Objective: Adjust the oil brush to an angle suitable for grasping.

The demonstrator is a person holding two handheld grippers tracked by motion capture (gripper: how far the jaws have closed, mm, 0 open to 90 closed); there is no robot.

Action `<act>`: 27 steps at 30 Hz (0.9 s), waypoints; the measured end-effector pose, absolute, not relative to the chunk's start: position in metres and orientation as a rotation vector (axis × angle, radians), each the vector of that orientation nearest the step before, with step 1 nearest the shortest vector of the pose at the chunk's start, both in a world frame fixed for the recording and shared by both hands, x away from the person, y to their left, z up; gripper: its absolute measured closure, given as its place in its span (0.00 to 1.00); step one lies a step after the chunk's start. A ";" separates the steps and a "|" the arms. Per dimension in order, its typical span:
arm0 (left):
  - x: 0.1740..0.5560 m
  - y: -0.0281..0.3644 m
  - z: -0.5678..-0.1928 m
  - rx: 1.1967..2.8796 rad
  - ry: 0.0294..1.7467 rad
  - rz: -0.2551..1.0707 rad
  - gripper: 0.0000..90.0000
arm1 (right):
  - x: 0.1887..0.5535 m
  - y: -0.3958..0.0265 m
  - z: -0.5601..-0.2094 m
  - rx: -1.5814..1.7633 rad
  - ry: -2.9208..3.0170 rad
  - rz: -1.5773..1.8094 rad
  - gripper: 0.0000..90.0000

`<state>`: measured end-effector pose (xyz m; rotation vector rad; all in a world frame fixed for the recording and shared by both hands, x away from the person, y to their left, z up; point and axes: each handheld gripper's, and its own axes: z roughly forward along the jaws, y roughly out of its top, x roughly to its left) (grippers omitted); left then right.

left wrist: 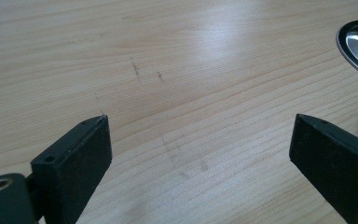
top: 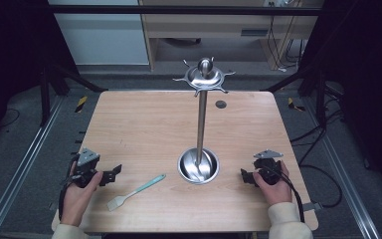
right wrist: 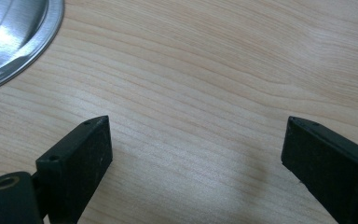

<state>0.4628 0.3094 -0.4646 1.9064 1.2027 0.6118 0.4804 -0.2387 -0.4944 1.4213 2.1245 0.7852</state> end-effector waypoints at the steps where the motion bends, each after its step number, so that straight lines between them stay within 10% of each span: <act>1: 0.457 0.309 -0.459 1.910 1.173 0.593 0.08 | 0.480 -0.239 -0.494 1.416 2.124 0.787 0.10; 27: 0.476 0.219 -0.407 2.595 0.896 0.387 0.15 | 0.477 -0.238 -0.489 1.408 2.111 0.824 0.10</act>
